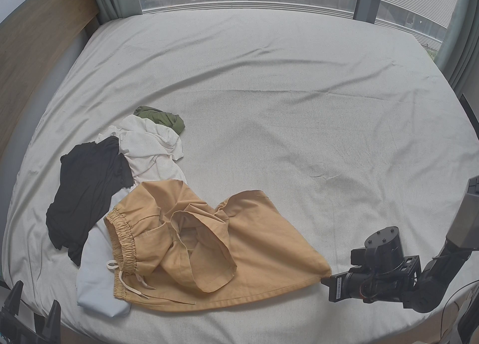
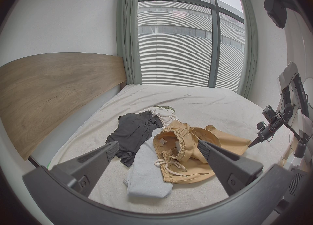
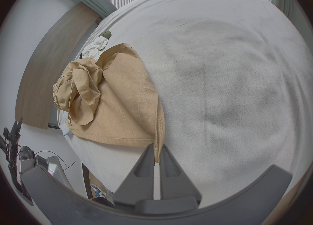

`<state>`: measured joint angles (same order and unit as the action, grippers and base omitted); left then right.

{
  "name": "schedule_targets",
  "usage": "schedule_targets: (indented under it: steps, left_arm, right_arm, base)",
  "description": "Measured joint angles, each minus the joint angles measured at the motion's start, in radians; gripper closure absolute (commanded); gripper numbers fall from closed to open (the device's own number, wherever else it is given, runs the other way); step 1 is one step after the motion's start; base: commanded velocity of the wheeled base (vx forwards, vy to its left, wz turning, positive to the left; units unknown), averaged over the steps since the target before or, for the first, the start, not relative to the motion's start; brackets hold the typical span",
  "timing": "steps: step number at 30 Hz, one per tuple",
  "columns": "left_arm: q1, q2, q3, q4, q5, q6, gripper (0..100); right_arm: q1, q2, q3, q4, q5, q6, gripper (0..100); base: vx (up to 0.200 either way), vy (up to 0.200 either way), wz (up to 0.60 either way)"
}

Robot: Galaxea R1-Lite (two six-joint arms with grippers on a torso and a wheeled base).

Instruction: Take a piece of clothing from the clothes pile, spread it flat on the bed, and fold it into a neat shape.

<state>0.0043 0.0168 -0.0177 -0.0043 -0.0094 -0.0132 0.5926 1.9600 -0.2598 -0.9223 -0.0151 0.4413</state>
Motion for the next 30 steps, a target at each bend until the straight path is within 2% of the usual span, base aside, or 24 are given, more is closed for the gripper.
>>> schedule_targets:
  steps: [18,30]
  left_arm:
    - [0.0,0.0,0.0,0.0,-0.001,0.002,0]
    - [0.0,0.0,0.0,0.0,-0.001,0.003,0]
  right_arm:
    - [-0.125,-0.037,0.191,-0.118,0.036,-0.043,100]
    - [-0.214,-0.04,0.241,-0.111,0.059,-0.075,100]
  base:
    - [0.0,0.0,0.0]
    - [0.0,0.0,0.0]
